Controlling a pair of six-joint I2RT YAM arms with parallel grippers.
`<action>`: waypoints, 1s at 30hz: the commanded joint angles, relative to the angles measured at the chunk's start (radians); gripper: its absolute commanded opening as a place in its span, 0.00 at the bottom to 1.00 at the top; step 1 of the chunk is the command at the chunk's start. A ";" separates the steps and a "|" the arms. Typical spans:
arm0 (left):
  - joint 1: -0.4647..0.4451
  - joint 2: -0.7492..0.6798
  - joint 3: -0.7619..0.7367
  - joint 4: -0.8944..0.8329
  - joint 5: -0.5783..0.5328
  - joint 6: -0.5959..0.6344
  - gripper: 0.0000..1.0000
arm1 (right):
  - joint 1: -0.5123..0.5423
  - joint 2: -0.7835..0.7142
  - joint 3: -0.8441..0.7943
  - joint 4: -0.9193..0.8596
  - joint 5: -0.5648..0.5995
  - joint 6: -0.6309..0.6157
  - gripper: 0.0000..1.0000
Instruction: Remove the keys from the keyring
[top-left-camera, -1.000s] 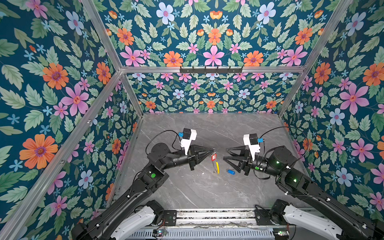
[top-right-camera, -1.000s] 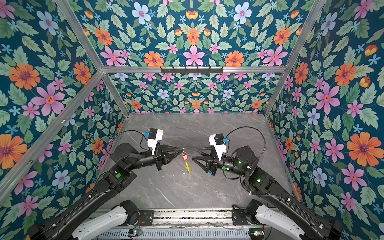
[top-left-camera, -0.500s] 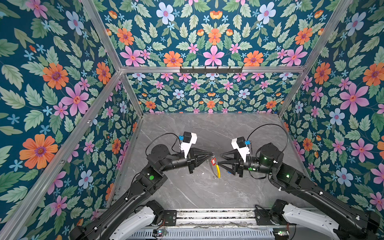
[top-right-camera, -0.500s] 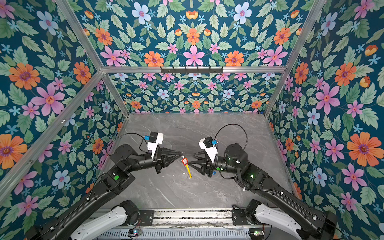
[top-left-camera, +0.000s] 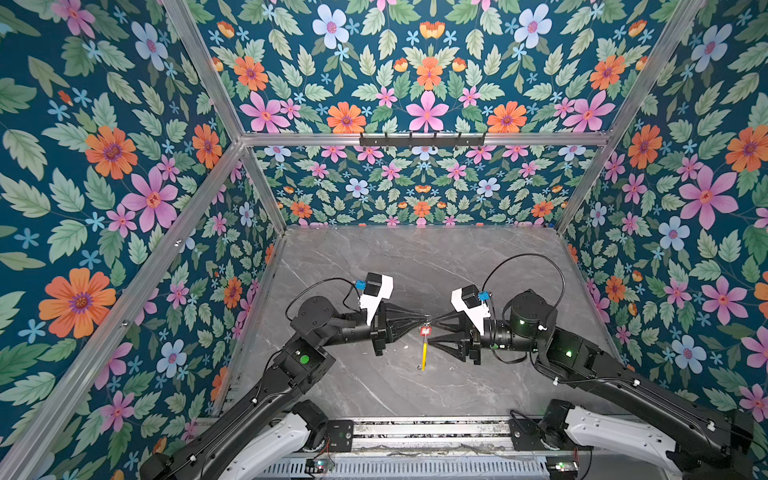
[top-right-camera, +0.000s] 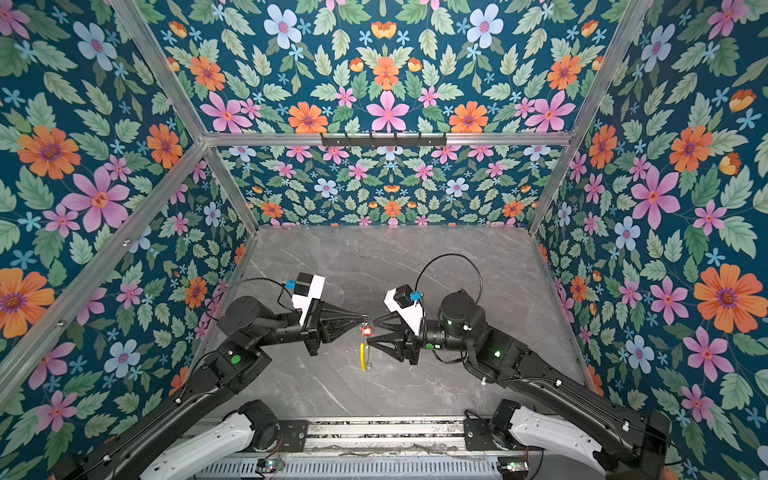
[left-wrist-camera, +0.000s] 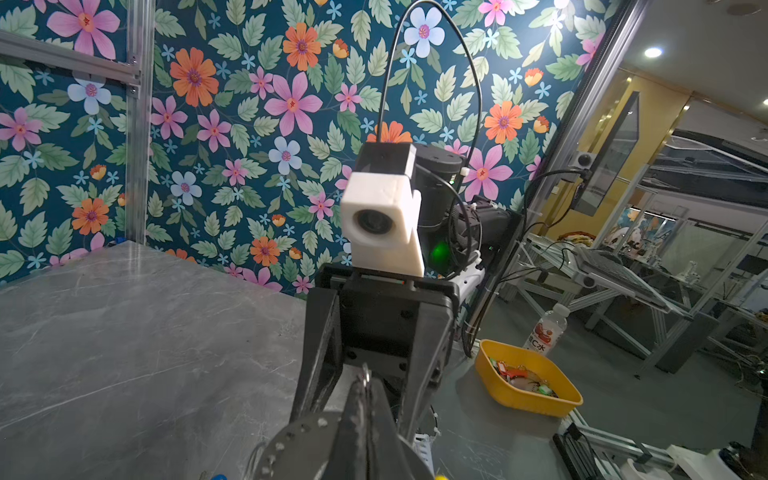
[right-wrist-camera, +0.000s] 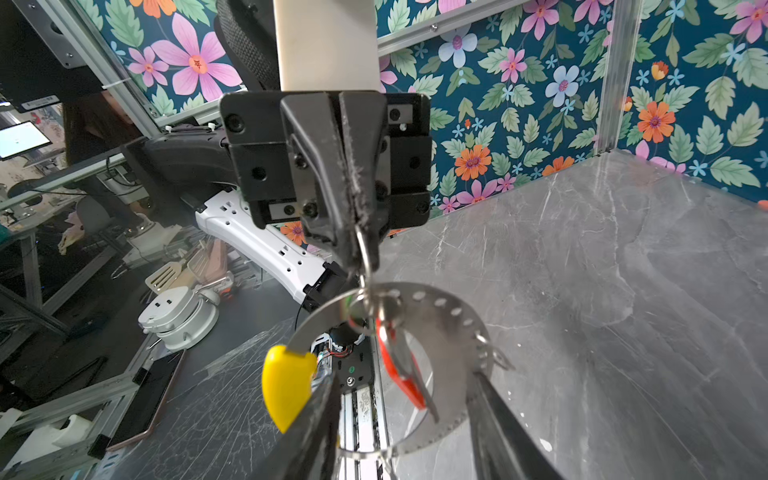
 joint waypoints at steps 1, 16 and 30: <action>0.001 -0.001 -0.003 0.071 0.035 -0.005 0.00 | 0.006 0.008 0.008 0.030 0.010 -0.013 0.50; -0.003 0.008 -0.014 0.098 0.052 -0.016 0.00 | 0.015 0.061 0.024 0.074 -0.025 -0.016 0.45; -0.004 0.001 -0.015 0.060 0.006 0.005 0.00 | 0.016 0.043 0.021 0.049 -0.024 -0.012 0.22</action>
